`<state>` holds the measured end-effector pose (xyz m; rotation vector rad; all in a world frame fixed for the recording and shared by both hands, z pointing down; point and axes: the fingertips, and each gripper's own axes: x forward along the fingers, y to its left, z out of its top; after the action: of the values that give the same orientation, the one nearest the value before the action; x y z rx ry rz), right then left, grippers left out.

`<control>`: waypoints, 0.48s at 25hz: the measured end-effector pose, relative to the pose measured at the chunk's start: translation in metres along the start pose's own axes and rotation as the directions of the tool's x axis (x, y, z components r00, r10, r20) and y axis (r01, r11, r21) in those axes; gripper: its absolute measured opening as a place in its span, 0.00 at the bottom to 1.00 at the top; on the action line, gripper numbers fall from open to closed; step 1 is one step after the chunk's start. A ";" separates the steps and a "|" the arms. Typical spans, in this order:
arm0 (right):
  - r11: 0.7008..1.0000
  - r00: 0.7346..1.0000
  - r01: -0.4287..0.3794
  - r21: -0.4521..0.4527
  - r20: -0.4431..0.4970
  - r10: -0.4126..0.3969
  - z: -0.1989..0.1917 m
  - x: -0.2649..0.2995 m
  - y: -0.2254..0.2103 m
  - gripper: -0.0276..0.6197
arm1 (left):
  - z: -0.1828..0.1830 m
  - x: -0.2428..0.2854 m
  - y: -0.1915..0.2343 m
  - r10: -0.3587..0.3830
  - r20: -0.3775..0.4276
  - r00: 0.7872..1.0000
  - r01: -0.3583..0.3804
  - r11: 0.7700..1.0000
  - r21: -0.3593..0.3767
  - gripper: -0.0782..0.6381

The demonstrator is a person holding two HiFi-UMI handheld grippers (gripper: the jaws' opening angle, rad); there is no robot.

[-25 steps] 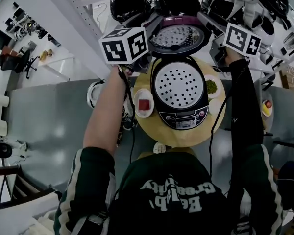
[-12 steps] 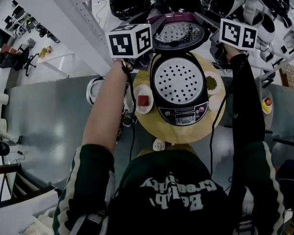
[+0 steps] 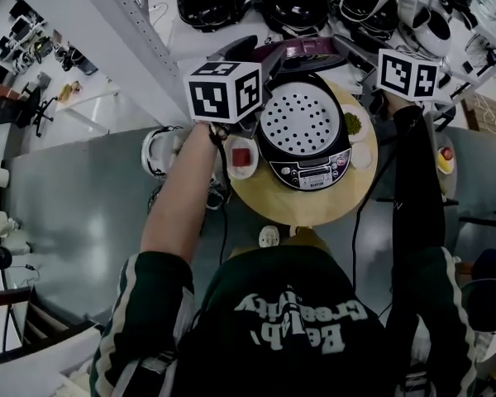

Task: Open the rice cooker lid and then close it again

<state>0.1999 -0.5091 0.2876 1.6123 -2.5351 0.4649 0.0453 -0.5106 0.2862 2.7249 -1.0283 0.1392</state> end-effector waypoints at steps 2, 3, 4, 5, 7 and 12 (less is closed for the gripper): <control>1.000 1.000 0.005 0.003 -0.006 -0.005 -0.011 -0.011 0.007 0.41 | -0.011 -0.010 -0.010 -0.019 -0.012 1.000 0.019 1.000 0.005 0.45; 1.000 1.000 0.008 0.003 -0.009 -0.008 -0.017 -0.016 0.010 0.41 | -0.016 -0.014 -0.015 -0.028 -0.018 0.999 0.028 1.000 0.006 0.45; 1.000 1.000 0.012 0.001 -0.013 -0.012 -0.023 -0.022 0.012 0.41 | -0.021 -0.018 -0.020 -0.036 -0.021 0.999 0.036 0.999 0.007 0.45; 1.000 1.000 0.017 -0.001 -0.017 -0.017 -0.029 -0.027 0.014 0.42 | -0.027 -0.022 -0.024 -0.042 -0.025 0.999 0.042 0.999 0.009 0.45; 1.000 0.999 0.016 -0.005 -0.028 -0.016 -0.042 -0.036 0.019 0.43 | -0.039 -0.027 -0.032 -0.053 -0.039 0.998 0.053 0.998 0.016 0.44; 1.000 0.999 -0.001 -0.028 -0.047 0.000 -0.076 -0.057 0.025 0.42 | -0.072 -0.037 -0.050 -0.051 -0.073 0.996 0.053 0.998 0.020 0.44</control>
<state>0.1966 -0.4262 0.3408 1.5724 -2.4963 0.4605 0.0505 -0.4332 0.3408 2.7416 -0.9411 0.2399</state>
